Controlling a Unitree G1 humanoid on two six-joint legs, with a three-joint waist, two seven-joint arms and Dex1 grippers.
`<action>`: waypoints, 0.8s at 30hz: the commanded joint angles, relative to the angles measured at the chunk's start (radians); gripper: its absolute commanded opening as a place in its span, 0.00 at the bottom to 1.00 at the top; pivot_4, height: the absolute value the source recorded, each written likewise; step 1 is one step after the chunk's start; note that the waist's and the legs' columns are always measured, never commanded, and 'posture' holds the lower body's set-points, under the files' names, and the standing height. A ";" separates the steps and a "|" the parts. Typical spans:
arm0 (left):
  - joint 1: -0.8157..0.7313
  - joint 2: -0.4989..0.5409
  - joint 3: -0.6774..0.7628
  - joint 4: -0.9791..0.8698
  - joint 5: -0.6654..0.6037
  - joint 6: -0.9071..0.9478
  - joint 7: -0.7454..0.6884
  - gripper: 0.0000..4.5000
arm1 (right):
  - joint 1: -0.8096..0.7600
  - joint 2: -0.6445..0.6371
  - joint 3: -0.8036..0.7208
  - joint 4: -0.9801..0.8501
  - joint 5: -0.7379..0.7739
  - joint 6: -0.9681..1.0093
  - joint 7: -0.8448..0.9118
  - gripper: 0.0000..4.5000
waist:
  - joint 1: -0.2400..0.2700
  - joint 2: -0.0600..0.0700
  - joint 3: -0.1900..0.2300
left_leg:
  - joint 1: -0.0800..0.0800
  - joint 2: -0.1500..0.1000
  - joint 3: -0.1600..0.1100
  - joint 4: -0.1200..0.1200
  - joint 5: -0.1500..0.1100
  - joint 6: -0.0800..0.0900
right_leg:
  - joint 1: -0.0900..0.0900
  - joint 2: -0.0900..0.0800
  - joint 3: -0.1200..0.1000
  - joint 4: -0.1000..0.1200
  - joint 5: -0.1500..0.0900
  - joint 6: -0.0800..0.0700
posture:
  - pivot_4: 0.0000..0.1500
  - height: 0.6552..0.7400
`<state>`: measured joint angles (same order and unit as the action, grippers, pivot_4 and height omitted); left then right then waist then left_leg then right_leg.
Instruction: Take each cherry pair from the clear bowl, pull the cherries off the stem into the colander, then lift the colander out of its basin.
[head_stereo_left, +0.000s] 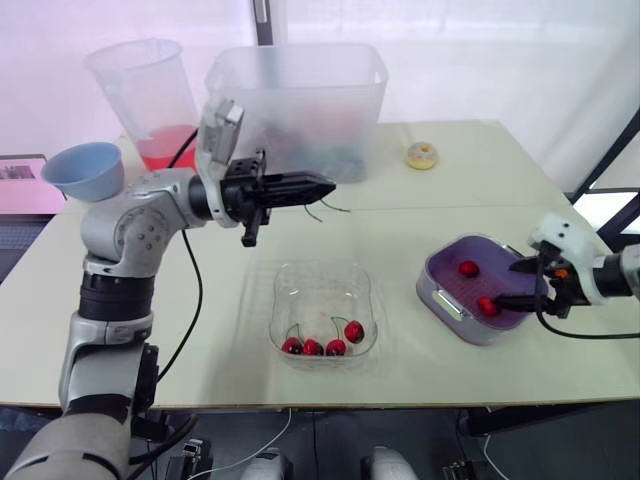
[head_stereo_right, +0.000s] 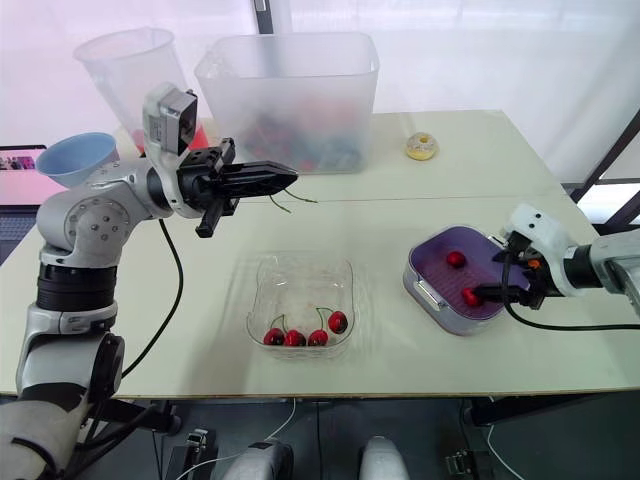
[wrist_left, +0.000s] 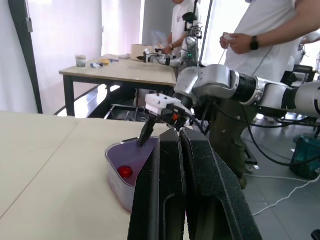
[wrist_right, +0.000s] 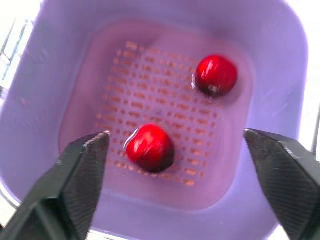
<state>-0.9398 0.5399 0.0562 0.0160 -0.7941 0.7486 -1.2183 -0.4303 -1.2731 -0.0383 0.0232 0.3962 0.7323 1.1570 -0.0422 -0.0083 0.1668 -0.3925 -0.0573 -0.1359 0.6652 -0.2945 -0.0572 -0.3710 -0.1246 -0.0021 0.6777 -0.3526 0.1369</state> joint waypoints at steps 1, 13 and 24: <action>0.002 0.017 0.033 -0.038 -0.019 -0.005 0.005 0.00 | -0.069 -0.020 -0.095 -0.043 0.059 0.021 0.034 1.00 | 0.000 0.000 0.000 | 0.000 0.000 0.000 0.000 0.000 0.000 | 0.000 0.000 0.000 0.000 0.000 0.000 | 1.00 1.00; 0.119 0.195 0.144 0.081 -0.037 0.164 0.095 0.00 | -0.337 0.088 -0.130 -0.210 0.248 0.118 0.007 1.00 | -0.002 0.001 0.001 | 0.000 0.001 -0.002 -0.001 0.000 0.000 | 0.000 0.000 0.000 -0.001 0.000 0.000 | 1.00 1.00; 0.449 0.431 0.109 0.251 0.087 0.279 0.082 0.00 | -0.288 0.172 -0.145 -0.235 0.256 0.089 -0.051 1.00 | 0.003 0.001 0.002 | 0.000 0.000 -0.004 -0.002 0.001 -0.001 | -0.003 -0.002 0.001 0.001 0.000 0.000 | 1.00 1.00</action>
<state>-0.4758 0.9536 0.1572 0.2591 -0.7206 1.0343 -1.1297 -0.7122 -1.1055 -0.1402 -0.1922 0.6460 0.8399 1.1150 -0.0391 -0.0070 0.1686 -0.3928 -0.0572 -0.1404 0.6632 -0.2936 -0.0589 -0.3735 -0.1268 -0.0014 0.6791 -0.3526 0.1368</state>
